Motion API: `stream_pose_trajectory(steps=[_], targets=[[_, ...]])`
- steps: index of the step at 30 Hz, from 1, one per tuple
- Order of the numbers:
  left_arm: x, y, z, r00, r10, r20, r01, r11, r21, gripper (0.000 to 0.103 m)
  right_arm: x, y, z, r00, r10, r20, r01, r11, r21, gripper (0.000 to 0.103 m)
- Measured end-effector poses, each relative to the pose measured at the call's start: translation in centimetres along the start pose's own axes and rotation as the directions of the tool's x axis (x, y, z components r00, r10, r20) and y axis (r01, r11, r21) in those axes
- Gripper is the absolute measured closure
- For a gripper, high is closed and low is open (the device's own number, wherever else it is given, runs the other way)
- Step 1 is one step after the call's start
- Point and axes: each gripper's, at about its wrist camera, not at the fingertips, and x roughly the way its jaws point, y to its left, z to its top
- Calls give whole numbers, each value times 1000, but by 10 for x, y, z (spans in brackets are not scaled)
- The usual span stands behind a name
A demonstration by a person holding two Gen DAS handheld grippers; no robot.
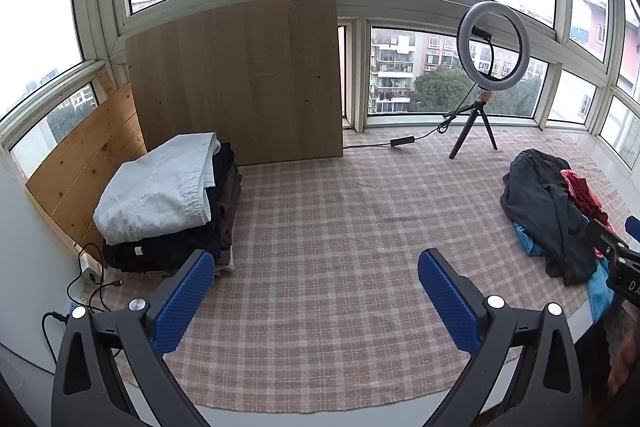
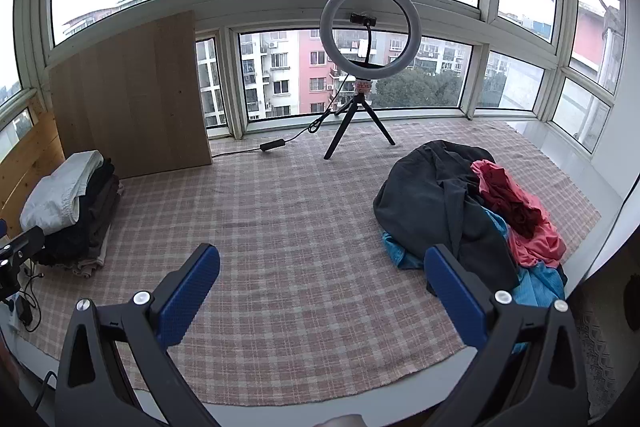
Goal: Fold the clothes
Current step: 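Carry both tools toward the heap of garments on the plaid cloth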
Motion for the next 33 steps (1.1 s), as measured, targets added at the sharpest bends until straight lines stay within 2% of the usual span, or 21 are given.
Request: stream_pose_trajectory(steps=[19, 33], targets=[[23, -28, 39, 994, -101, 50, 96, 991, 93, 1, 4, -16, 21, 994, -105, 28, 104, 993, 50, 0], [33, -23, 43, 993, -106, 51, 101, 991, 91, 1, 14, -7, 30, 994, -102, 27, 101, 994, 44, 0]])
